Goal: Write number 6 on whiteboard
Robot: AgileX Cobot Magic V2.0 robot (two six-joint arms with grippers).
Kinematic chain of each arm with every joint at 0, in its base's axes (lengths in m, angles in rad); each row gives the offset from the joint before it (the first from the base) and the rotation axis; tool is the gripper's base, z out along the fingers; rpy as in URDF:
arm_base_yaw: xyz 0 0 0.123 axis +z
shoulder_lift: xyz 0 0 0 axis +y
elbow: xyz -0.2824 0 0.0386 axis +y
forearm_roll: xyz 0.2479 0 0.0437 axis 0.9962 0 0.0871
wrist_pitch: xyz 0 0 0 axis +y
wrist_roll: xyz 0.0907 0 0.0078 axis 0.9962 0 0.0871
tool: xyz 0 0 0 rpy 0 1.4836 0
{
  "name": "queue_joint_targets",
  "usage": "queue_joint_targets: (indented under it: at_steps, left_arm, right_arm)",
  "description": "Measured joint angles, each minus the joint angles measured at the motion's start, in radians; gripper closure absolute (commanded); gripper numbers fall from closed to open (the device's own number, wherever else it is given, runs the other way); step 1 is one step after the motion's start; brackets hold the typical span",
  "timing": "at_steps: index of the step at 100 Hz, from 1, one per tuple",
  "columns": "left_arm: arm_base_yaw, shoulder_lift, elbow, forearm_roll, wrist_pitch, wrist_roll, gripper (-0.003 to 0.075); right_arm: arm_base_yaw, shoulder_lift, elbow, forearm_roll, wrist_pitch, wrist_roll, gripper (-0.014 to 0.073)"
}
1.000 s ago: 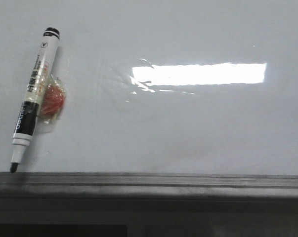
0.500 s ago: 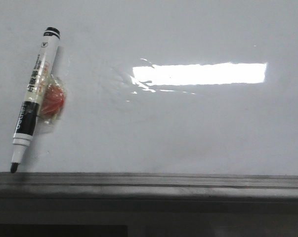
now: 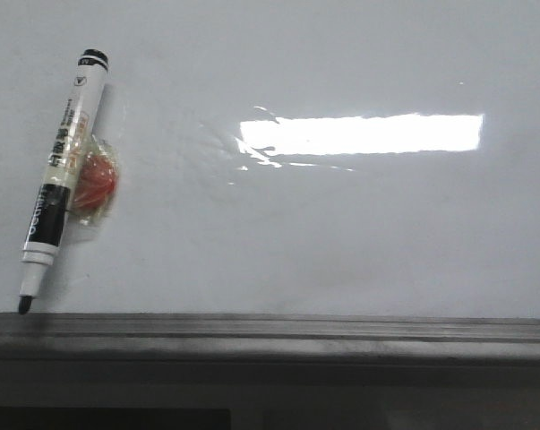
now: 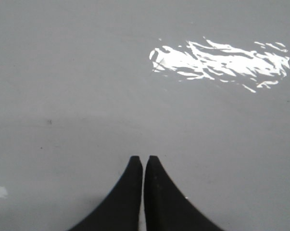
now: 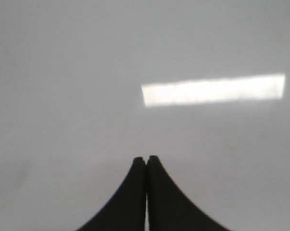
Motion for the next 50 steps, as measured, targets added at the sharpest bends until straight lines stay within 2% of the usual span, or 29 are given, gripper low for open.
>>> queue_joint_targets:
  at_steps: [12,24,37,50]
  left_arm:
    - [0.000,0.000,0.000,0.000,-0.007,0.000,0.0739]
    - [0.000,0.000,0.000,0.000,-0.007,0.000,0.0739]
    - [0.000,0.000,0.000,0.000,-0.019,0.000,0.0739]
    - [0.000,0.000,0.000,-0.004,-0.024,0.000,0.0740]
  right_arm:
    - [0.000,0.000,0.000,0.018,-0.208,0.001,0.0657]
    - [0.000,0.000,0.000,0.022,-0.291,0.003,0.0657]
    - [0.000,0.000,0.000,0.024,-0.286,0.003,0.0657]
    - [0.000,0.000,0.000,0.026,-0.159,0.004,0.0657]
